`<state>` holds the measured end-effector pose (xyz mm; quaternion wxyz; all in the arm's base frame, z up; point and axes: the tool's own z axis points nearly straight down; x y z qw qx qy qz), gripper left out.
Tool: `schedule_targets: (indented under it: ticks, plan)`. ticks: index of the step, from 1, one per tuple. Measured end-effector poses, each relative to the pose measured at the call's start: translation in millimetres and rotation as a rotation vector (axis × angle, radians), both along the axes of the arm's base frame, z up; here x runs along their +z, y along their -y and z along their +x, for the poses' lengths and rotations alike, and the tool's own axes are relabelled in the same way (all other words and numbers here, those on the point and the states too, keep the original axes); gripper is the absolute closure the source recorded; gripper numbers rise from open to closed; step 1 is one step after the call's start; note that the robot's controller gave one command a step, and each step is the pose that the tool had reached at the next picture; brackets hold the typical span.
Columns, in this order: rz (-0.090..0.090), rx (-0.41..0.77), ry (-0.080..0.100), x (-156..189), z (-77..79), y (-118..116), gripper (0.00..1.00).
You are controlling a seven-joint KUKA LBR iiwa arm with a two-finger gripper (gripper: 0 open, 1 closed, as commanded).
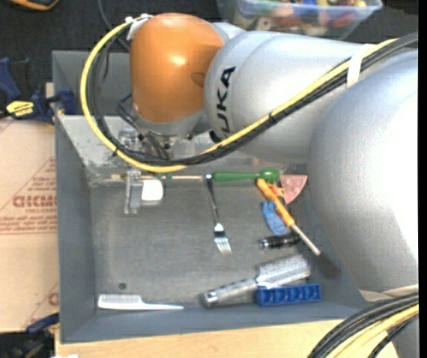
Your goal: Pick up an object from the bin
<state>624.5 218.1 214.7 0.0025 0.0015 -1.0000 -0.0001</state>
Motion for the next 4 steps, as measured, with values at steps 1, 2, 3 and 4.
schedule_targets:
  ticks: [1,2,3,4]
  plan:
    - [0.002,-0.004,0.009,6,2.1,1,0.00]
    - [0.001,0.097,0.012,-83,-2.7,29,0.00]
    - [0.004,0.113,0.018,-130,-10.7,54,0.00]
    - [0.002,0.416,0.015,-109,-23.1,92,0.00]
